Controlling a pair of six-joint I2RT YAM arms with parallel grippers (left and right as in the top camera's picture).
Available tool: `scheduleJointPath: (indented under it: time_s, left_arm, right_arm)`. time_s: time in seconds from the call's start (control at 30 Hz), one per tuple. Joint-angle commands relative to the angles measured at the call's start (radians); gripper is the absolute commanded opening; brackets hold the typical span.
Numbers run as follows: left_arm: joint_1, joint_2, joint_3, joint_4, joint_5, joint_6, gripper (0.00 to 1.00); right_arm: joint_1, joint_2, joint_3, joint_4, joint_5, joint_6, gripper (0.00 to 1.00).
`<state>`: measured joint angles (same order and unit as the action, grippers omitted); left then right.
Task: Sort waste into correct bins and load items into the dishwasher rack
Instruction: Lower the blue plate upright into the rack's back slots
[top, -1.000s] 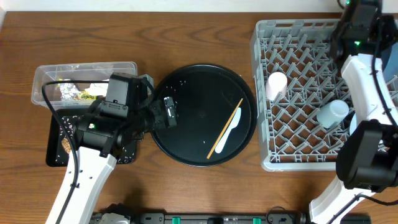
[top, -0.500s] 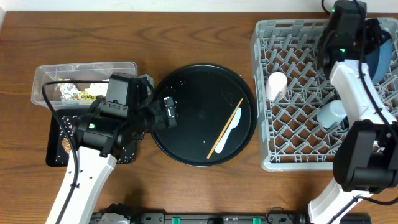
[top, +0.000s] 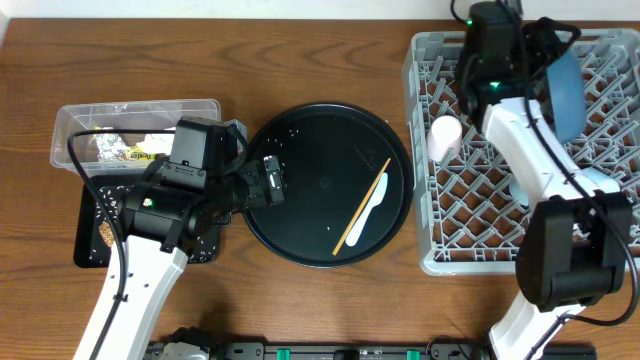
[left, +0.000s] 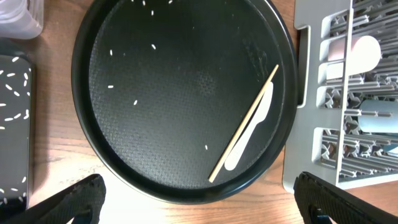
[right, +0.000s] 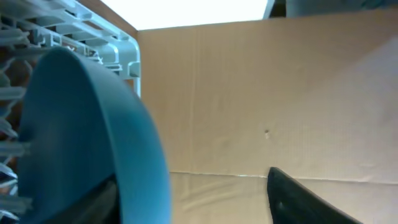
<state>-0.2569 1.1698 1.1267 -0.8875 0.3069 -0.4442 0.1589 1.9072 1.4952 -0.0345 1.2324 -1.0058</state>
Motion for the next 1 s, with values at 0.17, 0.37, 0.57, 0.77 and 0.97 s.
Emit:
scheduleJointPath:
  time_s: [0.17, 0.37, 0.57, 0.77, 0.97]
  left_arm:
    - [0.004, 0.002, -0.006, -0.002, -0.013, 0.010, 0.98]
    - [0.004, 0.002, -0.006, -0.002, -0.013, 0.010, 0.98]
    - [0.004, 0.002, -0.006, -0.002, -0.013, 0.010, 0.98]
    - [0.004, 0.002, -0.006, -0.002, -0.013, 0.010, 0.98]
    - [0.004, 0.002, -0.006, -0.002, -0.013, 0.010, 0.98]
  right_arm:
    - [0.116, 0.000, 0.005, 0.148, 0.154, -0.042, 0.85]
    - [0.206, 0.000, 0.006, 0.416, 0.178, -0.267, 0.87]
    - [0.268, 0.000, 0.016, 0.779, 0.217, -0.488, 0.83]
    - [0.277, -0.003, 0.087, 1.019, 0.353, -0.608, 0.66]
    - [0.294, -0.062, 0.116, 1.107, 0.353, -0.660, 0.88]
